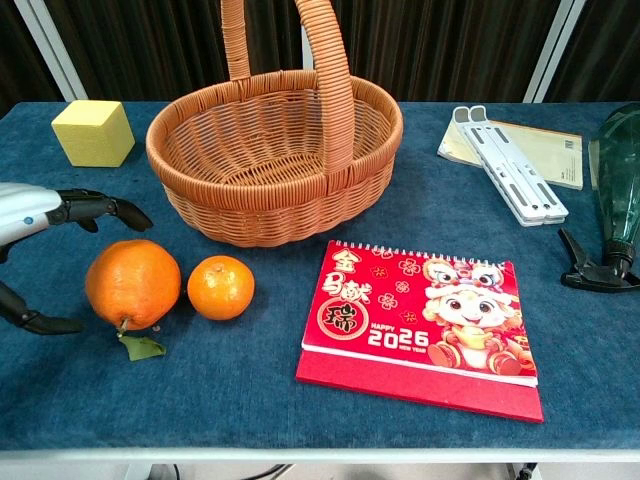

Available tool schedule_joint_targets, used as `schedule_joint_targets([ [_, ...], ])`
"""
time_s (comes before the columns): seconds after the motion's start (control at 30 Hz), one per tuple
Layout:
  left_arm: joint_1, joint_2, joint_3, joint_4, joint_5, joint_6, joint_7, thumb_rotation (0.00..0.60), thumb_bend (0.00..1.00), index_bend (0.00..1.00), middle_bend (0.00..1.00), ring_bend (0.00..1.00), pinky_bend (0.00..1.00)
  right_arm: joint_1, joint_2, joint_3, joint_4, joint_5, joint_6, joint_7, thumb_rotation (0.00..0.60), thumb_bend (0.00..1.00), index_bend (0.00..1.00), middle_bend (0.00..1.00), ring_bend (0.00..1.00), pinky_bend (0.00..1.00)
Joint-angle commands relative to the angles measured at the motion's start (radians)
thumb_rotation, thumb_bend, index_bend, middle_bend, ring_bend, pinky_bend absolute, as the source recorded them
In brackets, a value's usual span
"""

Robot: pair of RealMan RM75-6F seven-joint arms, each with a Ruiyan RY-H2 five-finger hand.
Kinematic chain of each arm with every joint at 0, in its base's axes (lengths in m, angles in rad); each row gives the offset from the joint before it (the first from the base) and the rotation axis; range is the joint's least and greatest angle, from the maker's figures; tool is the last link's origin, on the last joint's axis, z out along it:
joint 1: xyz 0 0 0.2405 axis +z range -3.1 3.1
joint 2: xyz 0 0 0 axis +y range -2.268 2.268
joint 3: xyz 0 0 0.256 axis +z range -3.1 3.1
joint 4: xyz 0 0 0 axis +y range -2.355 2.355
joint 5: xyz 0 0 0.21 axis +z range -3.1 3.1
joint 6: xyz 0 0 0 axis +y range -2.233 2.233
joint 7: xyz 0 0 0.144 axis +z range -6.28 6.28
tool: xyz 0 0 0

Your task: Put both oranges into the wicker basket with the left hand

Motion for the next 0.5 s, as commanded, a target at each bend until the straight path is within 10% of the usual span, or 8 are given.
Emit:
schedule_joint_targets([
  [0.03,-0.011,-0.009,0.001,0.004,-0.006,-0.012,0.006,0.600,0.10,0.17,0.18,0.12,0.24,-0.002,0.002,0.000,0.001,-0.001,0.003,0.004,0.600,0.28,0.00,0.00,0.00,0.00],
  [0.5,-0.046,-0.004,0.010,-0.009,-0.049,-0.049,0.018,0.600,0.10,0.17,0.18,0.12,0.25,-0.006,0.003,0.004,0.000,0.005,0.008,0.011,0.600,0.28,0.00,0.00,0.00,0.00],
])
